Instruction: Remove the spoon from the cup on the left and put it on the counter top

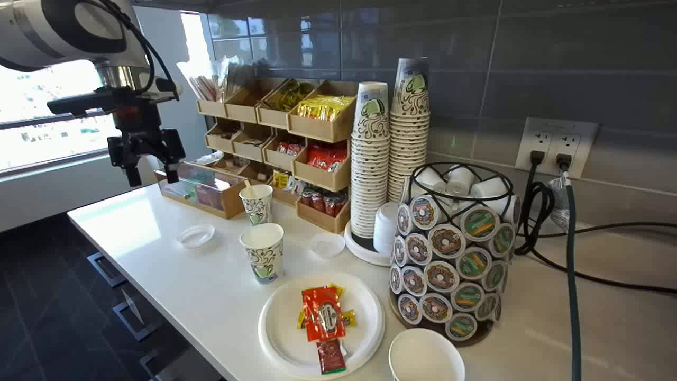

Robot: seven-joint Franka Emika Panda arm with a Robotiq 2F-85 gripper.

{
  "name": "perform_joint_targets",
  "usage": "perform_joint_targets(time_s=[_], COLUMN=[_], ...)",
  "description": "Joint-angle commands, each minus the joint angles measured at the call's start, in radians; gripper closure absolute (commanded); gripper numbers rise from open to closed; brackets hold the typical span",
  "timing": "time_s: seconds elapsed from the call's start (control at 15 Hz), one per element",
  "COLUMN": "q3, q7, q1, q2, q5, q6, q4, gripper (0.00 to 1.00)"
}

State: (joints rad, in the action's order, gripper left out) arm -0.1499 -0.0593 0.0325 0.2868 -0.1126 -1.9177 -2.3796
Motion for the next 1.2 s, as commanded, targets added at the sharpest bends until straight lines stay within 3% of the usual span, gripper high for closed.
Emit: perform_joint_targets(time_s=[0.0,0.33,0.47,0.73,0.93,1.13], q3=[0.017,0.017,0.006,-0.020,-0.024,-0.013], q7=[-0.004,-0.004,-0.049,-0.251,-0.424,-0.564], q1=[0.018,0.018,0.026,0.035,0.025,0.026], q2=[-0.001,-0.001,-0.061,-0.154,-0.222,-0.296], q5=[-0.005,-0.005,0.034,0.078,-0.002,-0.088], q6=[0.002,0.002,-0.028,-0.107,-0.222,-0.252], q4=[0.001,0.001,0.049,0.134,0.192,0.256], gripper=[0.00,0.00,0.00,0.00,0.00,0.00])
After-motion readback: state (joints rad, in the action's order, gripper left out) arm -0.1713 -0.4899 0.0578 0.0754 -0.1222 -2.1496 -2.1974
